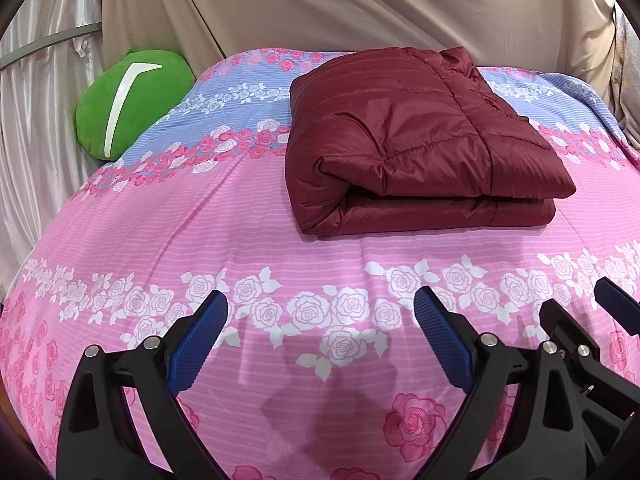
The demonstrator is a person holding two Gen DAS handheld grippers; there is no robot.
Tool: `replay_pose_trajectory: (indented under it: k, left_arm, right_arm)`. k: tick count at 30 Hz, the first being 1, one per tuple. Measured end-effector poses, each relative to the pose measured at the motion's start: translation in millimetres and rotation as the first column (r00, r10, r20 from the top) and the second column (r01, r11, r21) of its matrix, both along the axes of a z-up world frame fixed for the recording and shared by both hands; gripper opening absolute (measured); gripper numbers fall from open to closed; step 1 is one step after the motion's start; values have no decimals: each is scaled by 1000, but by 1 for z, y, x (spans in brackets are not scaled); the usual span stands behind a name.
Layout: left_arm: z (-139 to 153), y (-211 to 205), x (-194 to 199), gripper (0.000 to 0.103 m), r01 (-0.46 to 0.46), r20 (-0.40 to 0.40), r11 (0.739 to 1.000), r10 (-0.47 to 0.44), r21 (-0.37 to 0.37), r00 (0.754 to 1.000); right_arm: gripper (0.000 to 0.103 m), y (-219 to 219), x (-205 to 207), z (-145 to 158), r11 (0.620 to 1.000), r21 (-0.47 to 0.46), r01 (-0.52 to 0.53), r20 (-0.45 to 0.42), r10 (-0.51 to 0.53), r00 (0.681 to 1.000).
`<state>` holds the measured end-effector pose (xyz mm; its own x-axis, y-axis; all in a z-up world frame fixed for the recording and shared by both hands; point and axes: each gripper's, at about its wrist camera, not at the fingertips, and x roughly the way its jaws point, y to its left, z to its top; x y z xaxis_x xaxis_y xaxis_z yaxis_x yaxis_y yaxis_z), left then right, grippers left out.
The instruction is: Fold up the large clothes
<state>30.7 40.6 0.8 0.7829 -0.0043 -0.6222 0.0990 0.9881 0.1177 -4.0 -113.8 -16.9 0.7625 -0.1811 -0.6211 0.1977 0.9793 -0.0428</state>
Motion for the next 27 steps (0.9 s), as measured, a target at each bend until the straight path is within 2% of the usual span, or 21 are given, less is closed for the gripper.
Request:
replay_pose_trajectory:
  k: [27]
  left_arm:
    - [3, -1, -2, 87, 4, 13, 1000, -4, 7, 1000]
  right_arm:
    - [57, -3, 0, 2, 1000, -9, 6, 5, -6, 1000]
